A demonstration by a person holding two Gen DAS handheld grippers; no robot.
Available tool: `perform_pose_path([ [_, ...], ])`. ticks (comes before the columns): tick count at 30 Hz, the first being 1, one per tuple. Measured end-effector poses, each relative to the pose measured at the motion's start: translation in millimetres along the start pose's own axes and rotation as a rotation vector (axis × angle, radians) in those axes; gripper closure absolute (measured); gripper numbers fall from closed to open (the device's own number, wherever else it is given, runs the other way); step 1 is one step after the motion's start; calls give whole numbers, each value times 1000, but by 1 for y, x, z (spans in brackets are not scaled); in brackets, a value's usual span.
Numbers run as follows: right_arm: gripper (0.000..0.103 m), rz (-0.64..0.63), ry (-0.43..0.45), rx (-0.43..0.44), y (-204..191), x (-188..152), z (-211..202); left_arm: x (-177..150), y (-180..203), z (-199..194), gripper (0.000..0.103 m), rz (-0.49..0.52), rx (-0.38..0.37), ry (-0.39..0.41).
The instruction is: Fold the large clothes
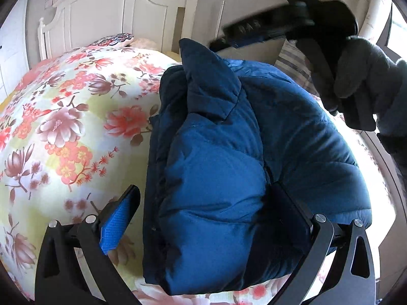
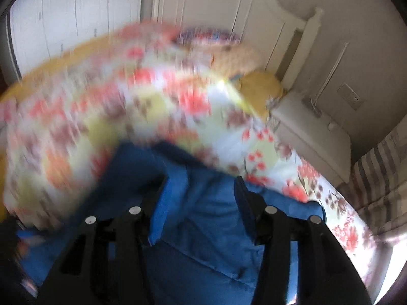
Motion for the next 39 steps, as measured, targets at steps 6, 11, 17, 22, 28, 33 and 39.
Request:
perform_pose_path([
  [6, 53, -184, -120, -82, -42, -28, 50, -1, 0, -3, 4, -3, 33, -13],
  [11, 52, -155, -50, -41, -39, -25, 13, 3, -10, -20, 5, -82, -89, 5],
  [17, 2, 284, 174, 265, 53, -72, -102, 18, -79, -13, 5, -356, -316, -13],
  [22, 2, 671, 116, 446, 128, -157, -113, 21, -73, 39, 4, -329, -465, -173],
  [28, 2, 758, -129, 579, 111, -214, -62, 17, -70, 64, 4, -338, -639, -200],
  [33, 2, 768, -127, 665, 94, -206, -45, 9, -53, 57, 9, -364, -756, -180],
  [39, 38, 641, 67, 578, 96, -205, -70, 39, -27, 46, 29, -314, -698, -42],
])
Point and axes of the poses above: each gripper's, at about its wrist camera, not at the fingertips, and z roughly the way its jaws point, y to its right, x to its top, the point moved 6 cm from there along z, roughly the way its jaws point, and after that the axes turned 13 degrees about z, right-handed, at the moved point
